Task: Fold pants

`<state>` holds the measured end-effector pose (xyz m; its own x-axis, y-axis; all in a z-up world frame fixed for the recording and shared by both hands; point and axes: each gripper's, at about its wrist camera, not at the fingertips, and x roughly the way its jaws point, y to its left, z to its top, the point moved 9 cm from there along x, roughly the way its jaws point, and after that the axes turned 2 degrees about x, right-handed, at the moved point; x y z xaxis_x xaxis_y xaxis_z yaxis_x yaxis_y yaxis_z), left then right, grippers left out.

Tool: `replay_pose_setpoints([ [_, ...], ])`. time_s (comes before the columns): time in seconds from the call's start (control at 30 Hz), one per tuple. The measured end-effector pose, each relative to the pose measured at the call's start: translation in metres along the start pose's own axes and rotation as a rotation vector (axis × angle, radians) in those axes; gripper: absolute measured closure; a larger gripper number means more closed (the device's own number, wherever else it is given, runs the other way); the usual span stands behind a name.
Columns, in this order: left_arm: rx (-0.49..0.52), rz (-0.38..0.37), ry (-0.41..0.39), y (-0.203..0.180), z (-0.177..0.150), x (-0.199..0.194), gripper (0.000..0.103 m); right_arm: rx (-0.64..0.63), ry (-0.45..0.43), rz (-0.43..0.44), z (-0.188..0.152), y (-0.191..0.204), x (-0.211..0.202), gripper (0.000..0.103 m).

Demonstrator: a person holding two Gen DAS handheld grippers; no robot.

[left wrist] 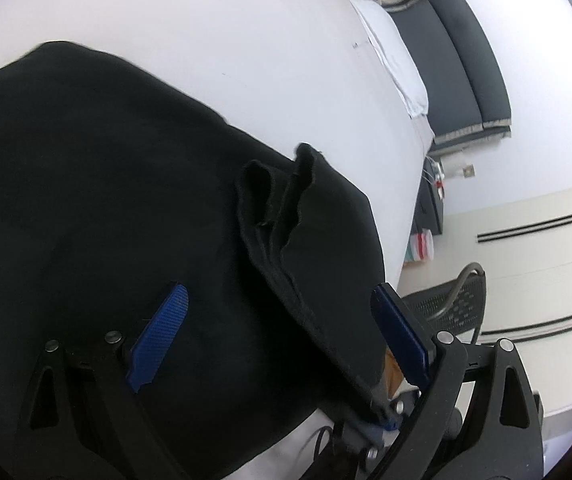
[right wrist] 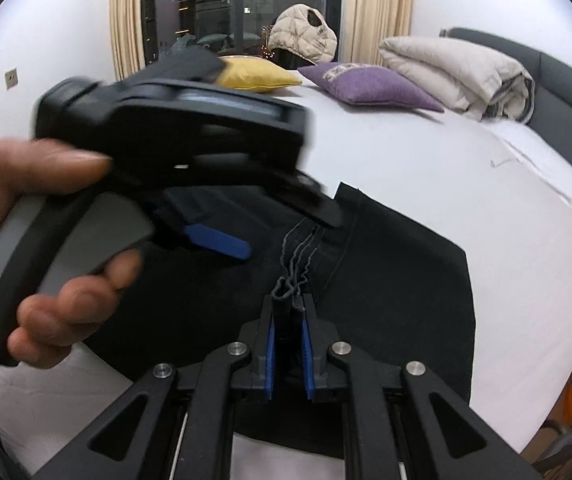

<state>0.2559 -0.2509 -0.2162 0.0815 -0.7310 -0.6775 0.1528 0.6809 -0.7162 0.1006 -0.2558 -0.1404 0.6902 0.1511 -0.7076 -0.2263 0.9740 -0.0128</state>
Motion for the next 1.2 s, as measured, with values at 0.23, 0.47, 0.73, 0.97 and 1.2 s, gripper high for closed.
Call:
replay_pose_setpoints([
  [0.23,0.02,-0.058,0.046,-0.002,-0.001,0.012,0.078,-0.062,-0.026,0.0,0.004,0.015,-0.01,0.091],
  [0.47,0.056,-0.07,-0.024,0.004,-0.009,-0.024,0.097,-0.128,-0.054,0.02,0.021,0.045,-0.019,0.091],
  [0.73,0.049,0.0,-0.085,0.044,-0.011,-0.074,0.097,-0.226,-0.051,0.083,0.031,0.105,-0.001,0.091],
  [0.97,-0.022,0.039,-0.087,0.09,-0.027,-0.087,0.097,-0.284,-0.001,0.133,0.016,0.138,0.017,0.091],
  [1.2,-0.033,0.08,-0.085,0.107,-0.03,-0.081,0.091,-0.208,0.184,0.271,-0.021,0.135,0.039,0.055],
])
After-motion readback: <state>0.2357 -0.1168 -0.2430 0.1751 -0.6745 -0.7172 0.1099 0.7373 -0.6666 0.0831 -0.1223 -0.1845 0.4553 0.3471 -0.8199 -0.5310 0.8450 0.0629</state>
